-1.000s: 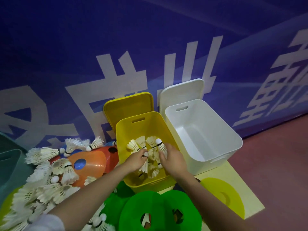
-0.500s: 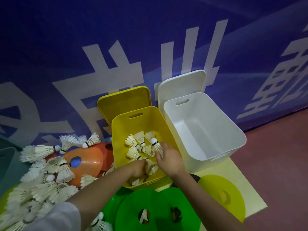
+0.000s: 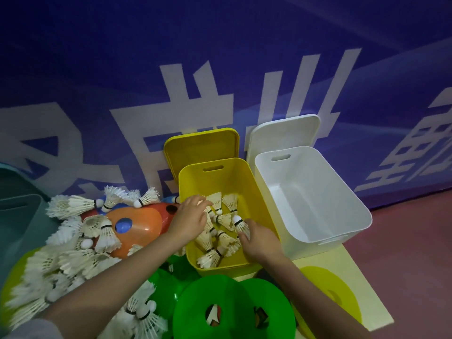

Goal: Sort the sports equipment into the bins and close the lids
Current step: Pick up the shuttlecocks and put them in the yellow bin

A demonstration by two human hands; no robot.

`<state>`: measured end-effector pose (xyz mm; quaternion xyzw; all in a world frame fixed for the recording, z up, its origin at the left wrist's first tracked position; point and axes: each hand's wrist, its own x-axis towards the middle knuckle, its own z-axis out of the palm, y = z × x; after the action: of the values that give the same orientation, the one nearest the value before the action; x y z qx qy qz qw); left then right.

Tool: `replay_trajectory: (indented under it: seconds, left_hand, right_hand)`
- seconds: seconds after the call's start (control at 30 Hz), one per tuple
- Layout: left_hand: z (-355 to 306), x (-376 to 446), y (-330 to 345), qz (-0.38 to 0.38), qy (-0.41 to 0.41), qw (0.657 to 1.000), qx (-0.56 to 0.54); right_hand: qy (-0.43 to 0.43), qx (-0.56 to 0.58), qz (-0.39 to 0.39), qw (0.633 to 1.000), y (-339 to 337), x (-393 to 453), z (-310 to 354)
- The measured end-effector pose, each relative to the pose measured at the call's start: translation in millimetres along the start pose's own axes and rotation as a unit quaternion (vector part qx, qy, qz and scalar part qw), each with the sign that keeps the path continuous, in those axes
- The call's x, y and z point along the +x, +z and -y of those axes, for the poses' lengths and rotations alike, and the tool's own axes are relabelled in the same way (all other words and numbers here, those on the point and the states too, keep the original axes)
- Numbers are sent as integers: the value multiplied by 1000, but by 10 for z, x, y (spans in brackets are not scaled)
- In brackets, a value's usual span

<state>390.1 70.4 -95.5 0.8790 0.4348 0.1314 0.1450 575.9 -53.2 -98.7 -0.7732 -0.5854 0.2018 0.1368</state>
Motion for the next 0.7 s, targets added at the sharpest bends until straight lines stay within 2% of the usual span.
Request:
replay_trajectory:
  seconds: [0.1,0.2,0.27,0.33,0.5,0.63,0.7]
  left_hand:
    - [168,-108,-21,-64,-78,995,-26]
    - [194,-224,31,-88,-182,971,-132]
    - [149,-246,53,-92,-214,951,-202]
    - [112,-239,57,-92,-223,941,-237]
    - [141,-271,51,-108,-228,929,-272]
    - [178,-284,67,-110,-228,926,-279]
    - [172,-277,83,-115,-228,924,-283]
  right_hand:
    - [18,-25,47,998,14,164,-21]
    - [13,-100,105,989,60,374,-16]
    - [7,-124,123,985,105,481,8]
    - [-3,-112,123,986,166,587,38]
    - [-32,1,132,991,324,806,149]
    - [-46,-34,134,989,518,939,169]
    - [-56,-106,143,982,580,992,127]
